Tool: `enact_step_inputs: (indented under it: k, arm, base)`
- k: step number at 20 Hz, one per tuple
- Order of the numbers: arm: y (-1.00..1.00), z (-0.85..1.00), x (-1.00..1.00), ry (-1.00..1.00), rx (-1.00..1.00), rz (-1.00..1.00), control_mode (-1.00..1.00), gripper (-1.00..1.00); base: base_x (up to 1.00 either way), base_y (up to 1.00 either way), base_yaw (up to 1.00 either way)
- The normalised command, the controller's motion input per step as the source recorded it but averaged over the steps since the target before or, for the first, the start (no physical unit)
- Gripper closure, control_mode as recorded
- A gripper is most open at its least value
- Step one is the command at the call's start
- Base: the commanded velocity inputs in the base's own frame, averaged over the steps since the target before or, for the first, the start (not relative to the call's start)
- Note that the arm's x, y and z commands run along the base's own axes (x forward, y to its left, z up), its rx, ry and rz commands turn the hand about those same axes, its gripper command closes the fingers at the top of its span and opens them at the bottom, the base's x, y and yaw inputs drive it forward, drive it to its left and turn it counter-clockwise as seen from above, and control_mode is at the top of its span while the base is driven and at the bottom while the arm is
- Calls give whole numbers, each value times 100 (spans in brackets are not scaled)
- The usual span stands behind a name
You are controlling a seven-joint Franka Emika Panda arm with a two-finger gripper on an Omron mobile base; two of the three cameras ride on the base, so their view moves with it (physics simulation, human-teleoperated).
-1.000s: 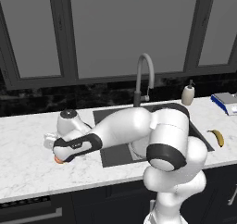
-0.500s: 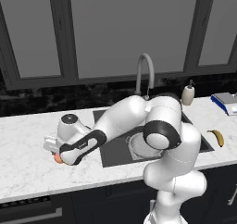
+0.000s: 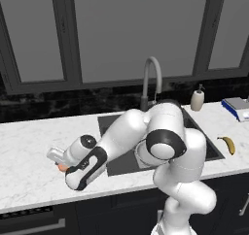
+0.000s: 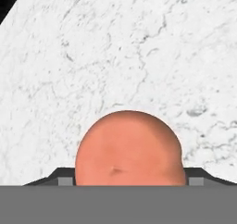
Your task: Put the colander in the sink, put the banana, peach in the colander, and turn on the sink faucet and pour water over the colander.
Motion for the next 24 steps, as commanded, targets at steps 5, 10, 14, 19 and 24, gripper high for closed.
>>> enact_step_inputs:
  k: [5,10,14,19,24]
  arm:
    - [-44,25,0,-10,-7,-10,-100,100]
    - [-51,78,0,-13,-9,-15,-100,100]
    - [-36,100,0,-14,-5,-12,-100,100]
    - [-31,100,12,-9,-4,-12,-100,100]
    - [-12,100,36,-4,-1,-10,-100,100]
  base:
    - [0,0,0]
    - [0,0,0]
    - [0,0,0]
    - [0,0,0]
    - [0,0,0]
